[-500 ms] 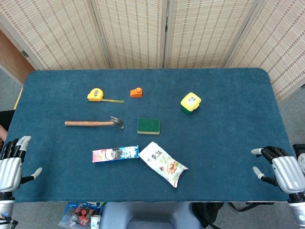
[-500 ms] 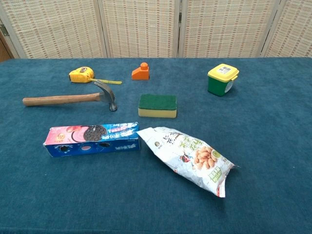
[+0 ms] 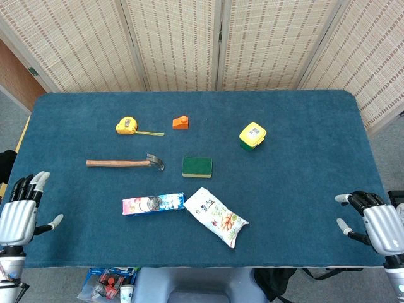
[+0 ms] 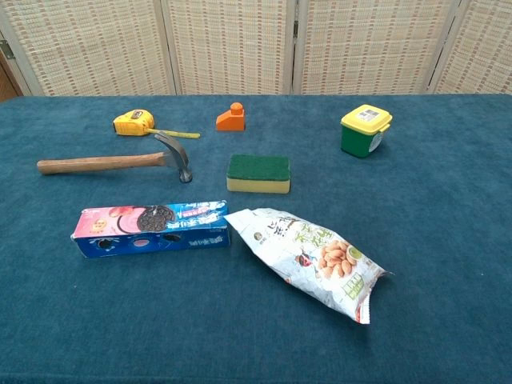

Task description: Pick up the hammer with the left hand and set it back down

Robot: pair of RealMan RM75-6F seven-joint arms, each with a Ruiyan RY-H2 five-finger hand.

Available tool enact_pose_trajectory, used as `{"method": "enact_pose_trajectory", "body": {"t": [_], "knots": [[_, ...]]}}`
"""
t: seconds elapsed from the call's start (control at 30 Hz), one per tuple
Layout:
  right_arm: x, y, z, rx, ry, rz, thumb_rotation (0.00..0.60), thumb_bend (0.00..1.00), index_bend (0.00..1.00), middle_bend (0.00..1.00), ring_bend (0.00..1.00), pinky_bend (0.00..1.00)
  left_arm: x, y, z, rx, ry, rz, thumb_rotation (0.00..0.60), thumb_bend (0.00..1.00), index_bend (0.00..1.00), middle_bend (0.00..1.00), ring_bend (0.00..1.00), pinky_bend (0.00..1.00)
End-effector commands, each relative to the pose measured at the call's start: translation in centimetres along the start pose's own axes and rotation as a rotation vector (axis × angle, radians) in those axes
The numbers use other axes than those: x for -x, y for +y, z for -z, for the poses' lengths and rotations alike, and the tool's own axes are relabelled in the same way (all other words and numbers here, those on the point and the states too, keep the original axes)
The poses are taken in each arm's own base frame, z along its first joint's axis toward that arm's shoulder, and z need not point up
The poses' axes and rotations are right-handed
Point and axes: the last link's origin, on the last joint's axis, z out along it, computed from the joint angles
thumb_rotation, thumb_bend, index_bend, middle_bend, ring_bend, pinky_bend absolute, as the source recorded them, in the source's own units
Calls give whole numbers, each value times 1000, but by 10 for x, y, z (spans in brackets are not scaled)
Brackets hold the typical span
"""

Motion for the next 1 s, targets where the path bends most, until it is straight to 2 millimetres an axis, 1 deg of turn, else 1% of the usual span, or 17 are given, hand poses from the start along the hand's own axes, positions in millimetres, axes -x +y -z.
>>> {"method": "enact_pose_trajectory", "body": {"t": [0.03,0.2,0.23,0.3,0.37,0.47,0.53,0.77,1.0], "knots": [[0,0,0,-1,1,1,600,280,351,422,266,280,-2,13,-18,58,-2,5,600,168,16,1,6,0],[0,1,1,-2,-1,-1,600,281,351,422,266,280,0,41,-58,152,-38,-8,600,176,86,46,7,0],[0,1,1,-1,-1,-1,600,281,351,422,266,280,2,46,-66,165,-48,-12,600,197,97,61,10,0],[0,2,2,3,0,-2,600,280,351,422,266,280,6,59,-83,192,-73,-27,600,282,120,93,24,0],[0,3,3,8,-1,-1,600,280,351,422,266,280,13,70,-99,209,-99,-40,600,320,147,131,34,0],[0,5,5,16,-4,0,600,280,351,422,266,280,22,86,-119,221,-143,-66,600,323,187,184,39,0],[0,6,6,21,-5,0,600,280,351,422,266,280,30,95,-130,225,-180,-84,600,323,188,187,40,0],[0,8,6,29,-8,-2,600,281,351,422,266,281,53,122,-160,220,-284,-133,600,323,135,176,36,0],[2,11,7,42,-14,-2,600,280,351,422,266,280,74,137,-179,189,-370,-205,600,323,83,134,39,0]]}}
